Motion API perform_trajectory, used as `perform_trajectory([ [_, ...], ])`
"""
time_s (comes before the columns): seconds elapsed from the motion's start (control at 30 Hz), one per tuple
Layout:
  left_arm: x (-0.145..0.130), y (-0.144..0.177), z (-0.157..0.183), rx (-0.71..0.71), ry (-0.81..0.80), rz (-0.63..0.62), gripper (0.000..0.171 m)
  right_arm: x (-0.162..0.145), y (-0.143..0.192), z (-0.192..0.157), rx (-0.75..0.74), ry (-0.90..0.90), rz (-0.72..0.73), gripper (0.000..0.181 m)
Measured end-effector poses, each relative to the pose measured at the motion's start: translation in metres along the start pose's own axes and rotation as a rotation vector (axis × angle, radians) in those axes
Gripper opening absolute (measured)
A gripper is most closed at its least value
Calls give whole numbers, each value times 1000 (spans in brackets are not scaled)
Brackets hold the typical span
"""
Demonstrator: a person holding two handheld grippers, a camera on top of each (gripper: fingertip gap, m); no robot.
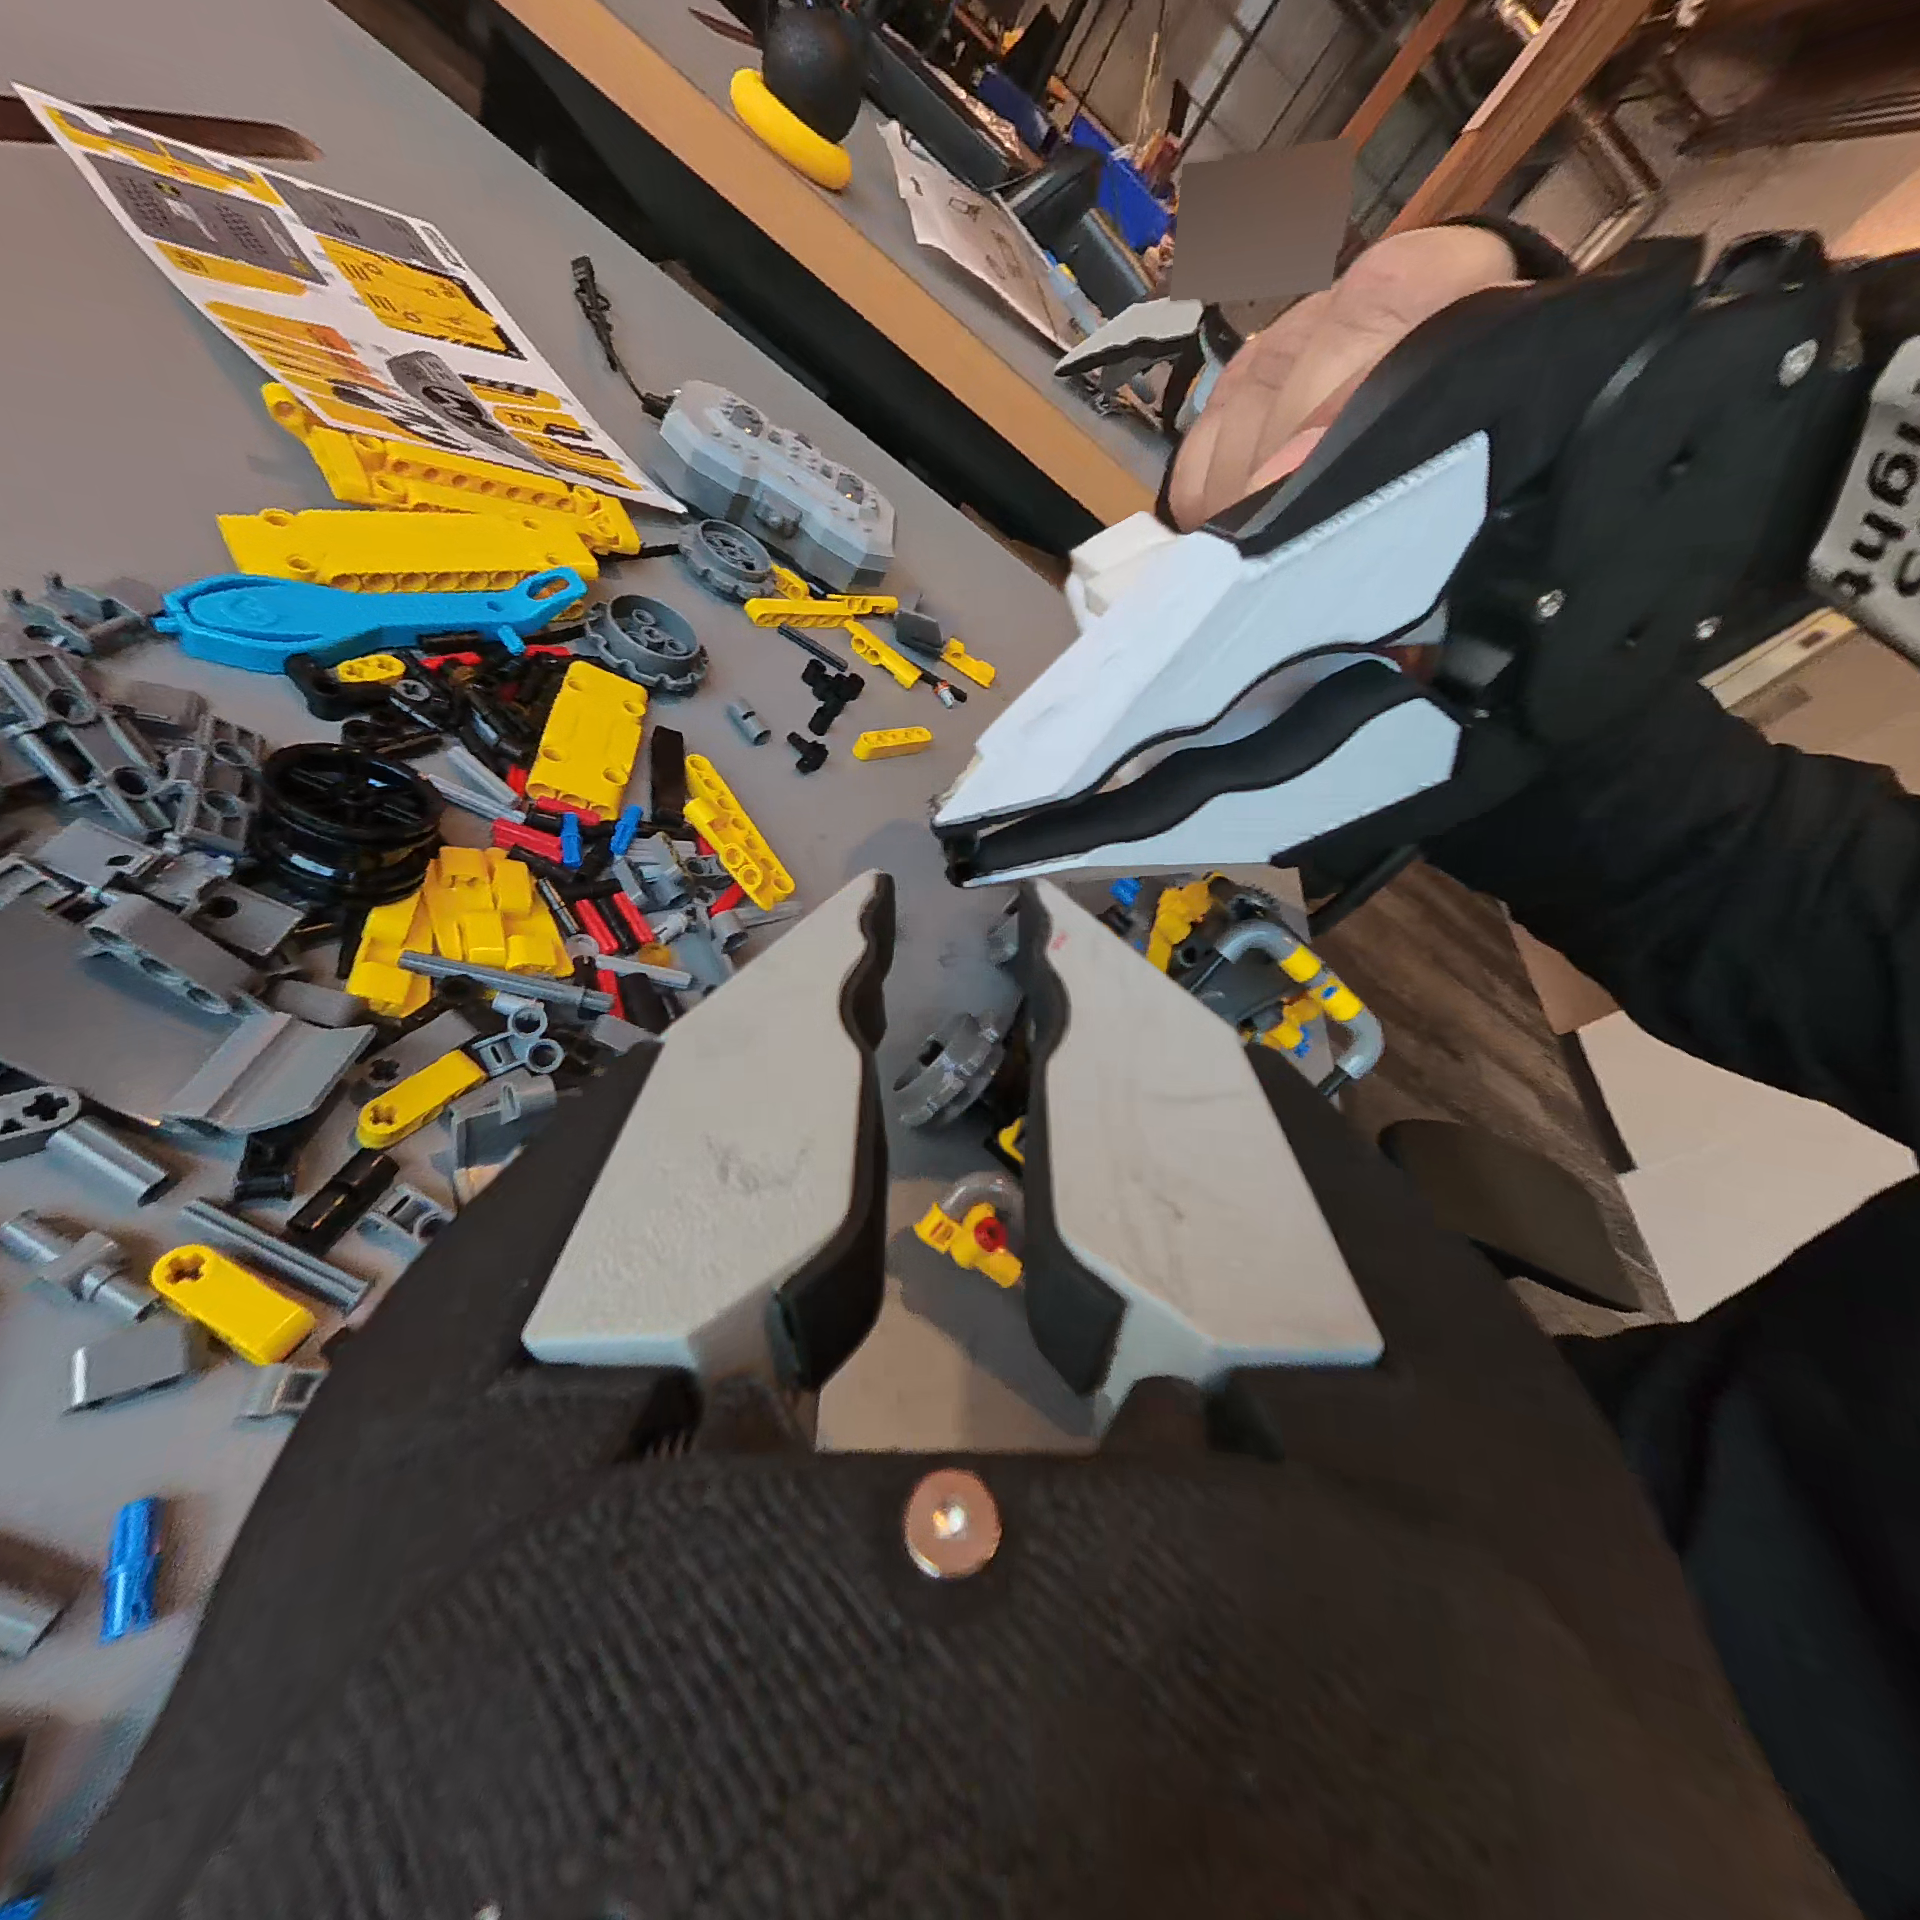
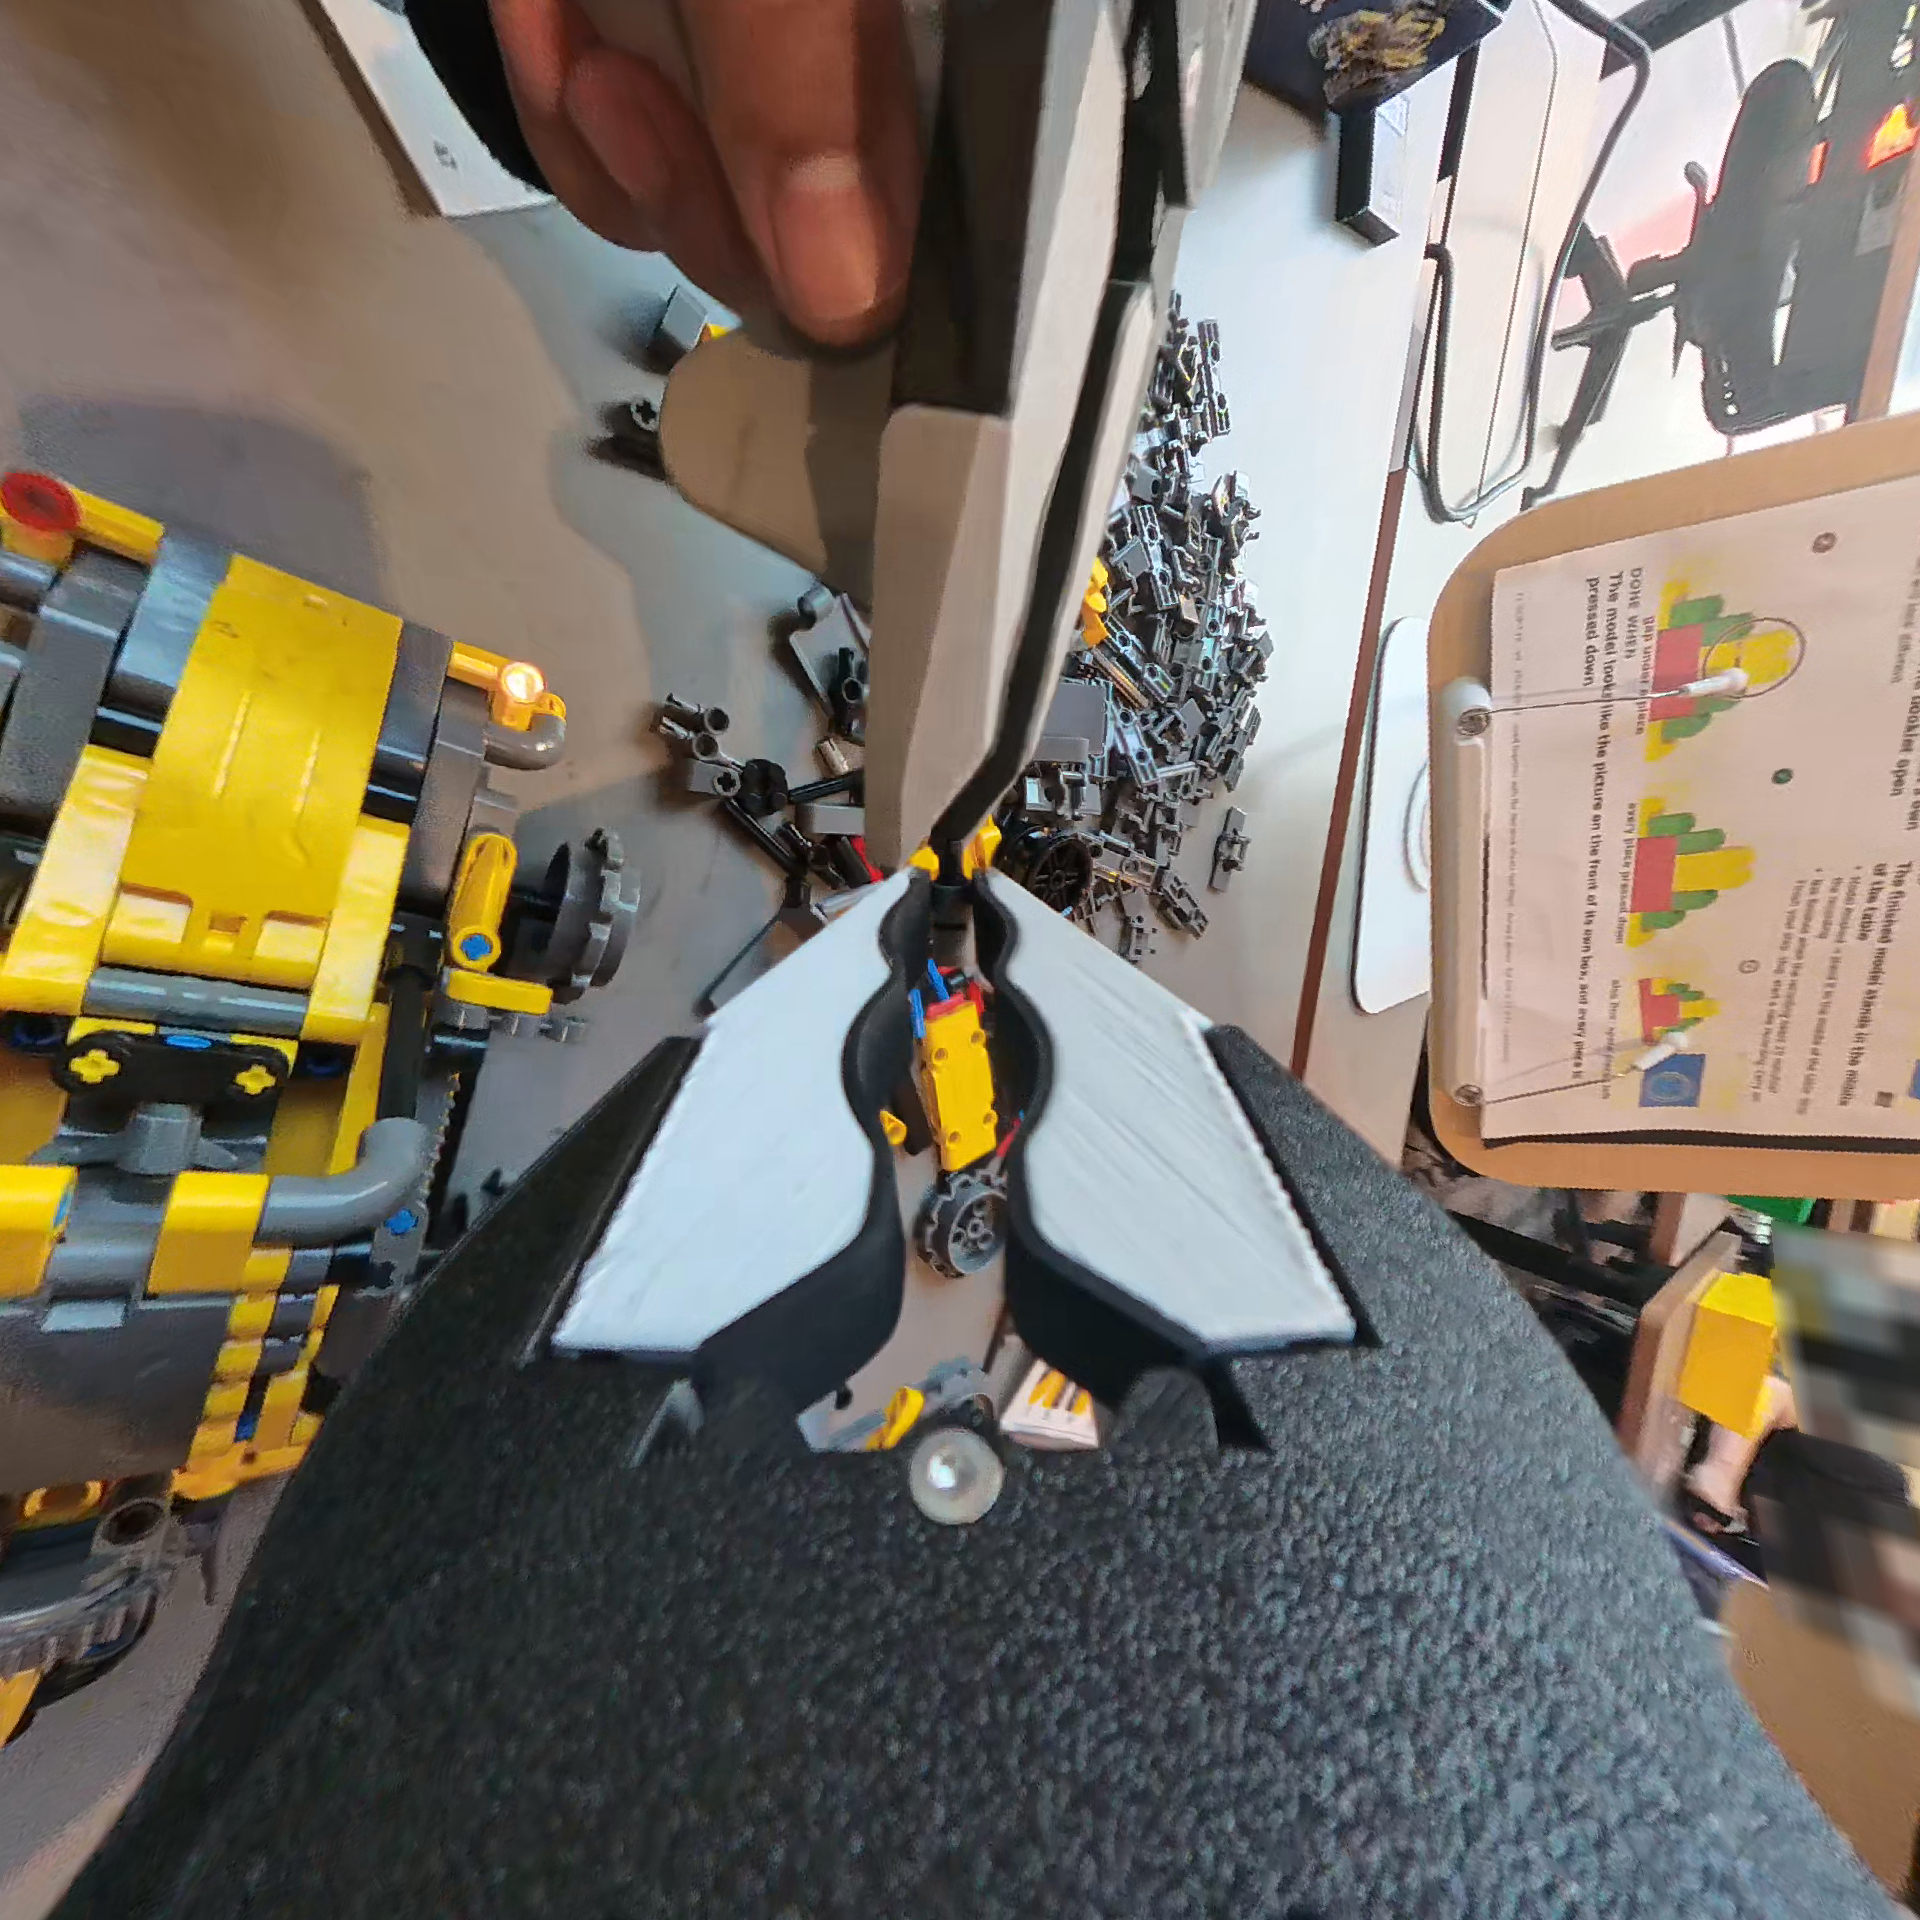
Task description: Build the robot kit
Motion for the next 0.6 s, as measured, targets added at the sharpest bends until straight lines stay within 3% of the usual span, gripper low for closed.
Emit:
perform_trajectory([
  [0.4,5,3,7,-96,49,43,16,5,11,-3,-64,47,14,7],
  [0.6,7,5,8,-103,45,67,5,8,9,-1,-84,45,19,7],
])
Point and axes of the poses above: each gripper's, where its closed fingertips meet, y back along the fingers, x out of its top, z = x × y across the jaws, the point moved 3 cm from there along y, back along the fingers, and after that the axes turned 3 degrees about -z, right-handed, at the moved point
